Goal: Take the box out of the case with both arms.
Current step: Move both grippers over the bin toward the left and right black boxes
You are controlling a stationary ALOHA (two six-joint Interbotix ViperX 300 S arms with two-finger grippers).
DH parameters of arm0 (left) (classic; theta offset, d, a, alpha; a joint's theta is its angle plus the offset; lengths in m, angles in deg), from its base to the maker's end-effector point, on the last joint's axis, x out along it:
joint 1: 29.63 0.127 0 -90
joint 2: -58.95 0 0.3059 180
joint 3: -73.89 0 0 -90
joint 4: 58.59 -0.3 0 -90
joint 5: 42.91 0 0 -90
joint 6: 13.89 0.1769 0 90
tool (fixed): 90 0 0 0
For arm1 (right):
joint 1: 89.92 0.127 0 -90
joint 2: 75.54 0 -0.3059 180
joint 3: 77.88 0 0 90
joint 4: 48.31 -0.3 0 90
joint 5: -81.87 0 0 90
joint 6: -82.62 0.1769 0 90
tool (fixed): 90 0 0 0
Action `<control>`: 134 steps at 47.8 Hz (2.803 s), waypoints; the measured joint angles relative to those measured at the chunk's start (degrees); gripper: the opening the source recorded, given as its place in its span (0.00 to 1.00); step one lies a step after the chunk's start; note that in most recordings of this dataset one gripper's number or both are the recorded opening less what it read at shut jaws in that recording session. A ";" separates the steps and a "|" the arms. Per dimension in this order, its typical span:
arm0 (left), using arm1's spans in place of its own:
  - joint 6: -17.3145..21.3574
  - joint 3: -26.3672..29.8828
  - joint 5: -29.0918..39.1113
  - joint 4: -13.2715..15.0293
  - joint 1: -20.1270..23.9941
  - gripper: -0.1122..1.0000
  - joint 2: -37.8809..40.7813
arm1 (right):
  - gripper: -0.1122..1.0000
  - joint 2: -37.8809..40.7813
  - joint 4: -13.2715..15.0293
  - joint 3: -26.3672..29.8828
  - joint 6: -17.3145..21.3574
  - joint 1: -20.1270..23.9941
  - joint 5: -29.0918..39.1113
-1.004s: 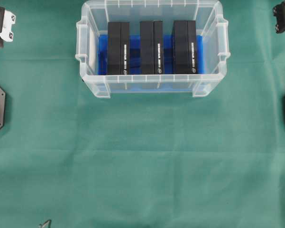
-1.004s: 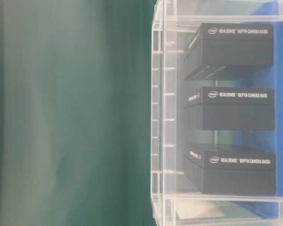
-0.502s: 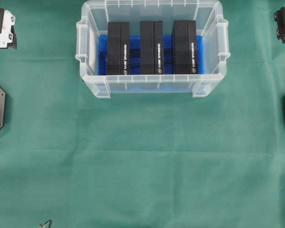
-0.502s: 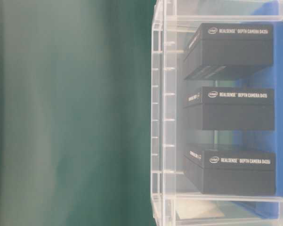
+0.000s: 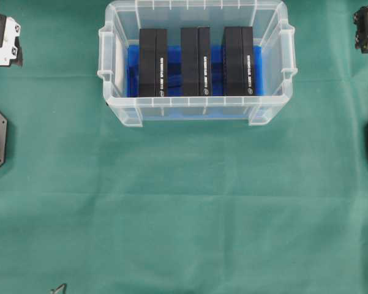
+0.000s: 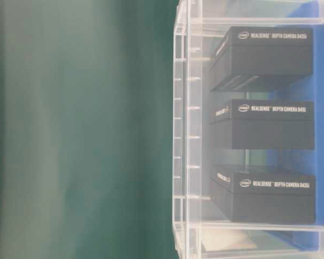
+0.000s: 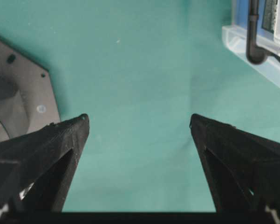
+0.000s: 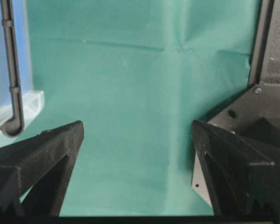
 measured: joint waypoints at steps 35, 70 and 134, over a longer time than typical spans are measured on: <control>-3.96 13.45 1.85 0.18 -2.20 0.89 17.84 | 0.94 13.89 -3.34 7.91 1.23 3.34 -6.33; -3.25 33.84 -1.67 -0.62 -6.94 0.89 39.29 | 0.94 31.99 -3.25 24.87 0.88 7.65 -10.37; -5.10 35.77 -6.06 -1.05 -7.65 0.89 45.18 | 0.94 35.33 -2.72 25.75 0.70 8.35 -12.04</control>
